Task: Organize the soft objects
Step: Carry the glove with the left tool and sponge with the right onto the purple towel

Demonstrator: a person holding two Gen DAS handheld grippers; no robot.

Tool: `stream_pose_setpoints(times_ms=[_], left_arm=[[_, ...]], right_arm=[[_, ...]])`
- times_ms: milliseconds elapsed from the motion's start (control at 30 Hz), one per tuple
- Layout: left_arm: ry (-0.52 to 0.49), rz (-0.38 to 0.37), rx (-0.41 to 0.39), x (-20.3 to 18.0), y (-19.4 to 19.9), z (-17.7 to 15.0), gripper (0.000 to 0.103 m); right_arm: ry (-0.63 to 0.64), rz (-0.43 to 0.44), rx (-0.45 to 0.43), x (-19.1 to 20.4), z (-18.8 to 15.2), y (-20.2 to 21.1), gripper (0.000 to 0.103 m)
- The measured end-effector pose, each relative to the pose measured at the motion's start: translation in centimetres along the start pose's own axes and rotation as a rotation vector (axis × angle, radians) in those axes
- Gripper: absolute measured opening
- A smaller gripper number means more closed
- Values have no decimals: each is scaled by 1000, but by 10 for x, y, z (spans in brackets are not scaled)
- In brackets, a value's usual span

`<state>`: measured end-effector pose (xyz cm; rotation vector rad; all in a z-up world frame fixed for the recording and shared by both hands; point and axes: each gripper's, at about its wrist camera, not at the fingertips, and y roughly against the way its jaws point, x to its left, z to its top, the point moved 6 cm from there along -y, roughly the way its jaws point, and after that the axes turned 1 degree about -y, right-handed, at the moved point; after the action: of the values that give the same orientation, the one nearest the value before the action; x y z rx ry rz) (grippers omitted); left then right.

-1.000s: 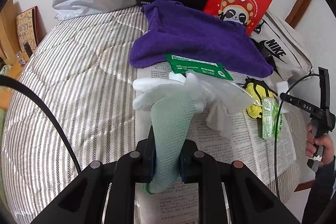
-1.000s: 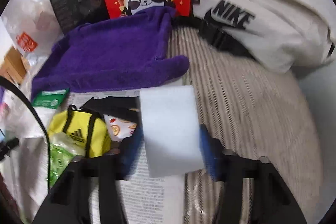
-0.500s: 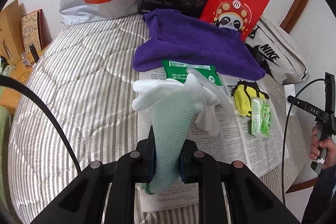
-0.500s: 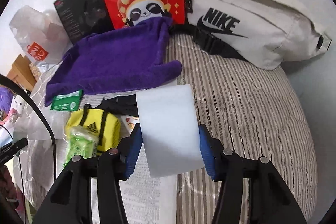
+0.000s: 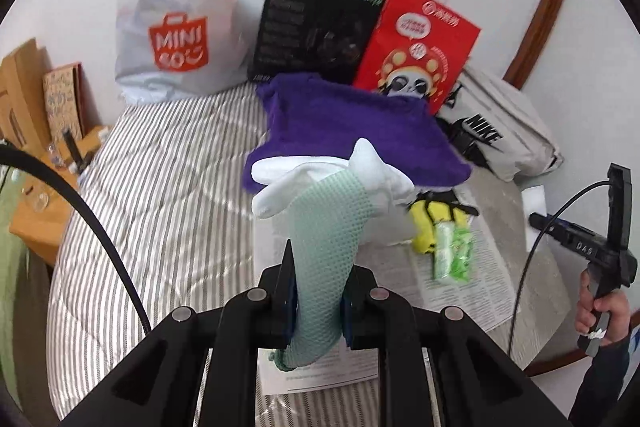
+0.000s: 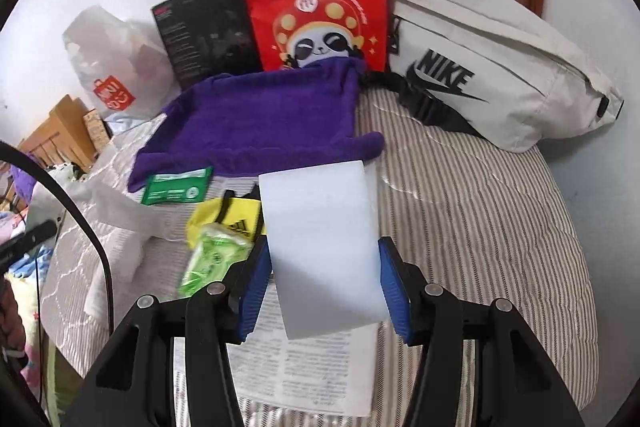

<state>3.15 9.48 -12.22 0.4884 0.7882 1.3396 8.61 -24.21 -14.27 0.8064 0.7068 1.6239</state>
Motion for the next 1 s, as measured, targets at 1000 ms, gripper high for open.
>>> stream_pose_setpoints(times_ms=[1000], left_arm=[[-88,-75,-15,-43,-56,100,16]], right_arm=[[45,35,-45,30,81,-20,52]])
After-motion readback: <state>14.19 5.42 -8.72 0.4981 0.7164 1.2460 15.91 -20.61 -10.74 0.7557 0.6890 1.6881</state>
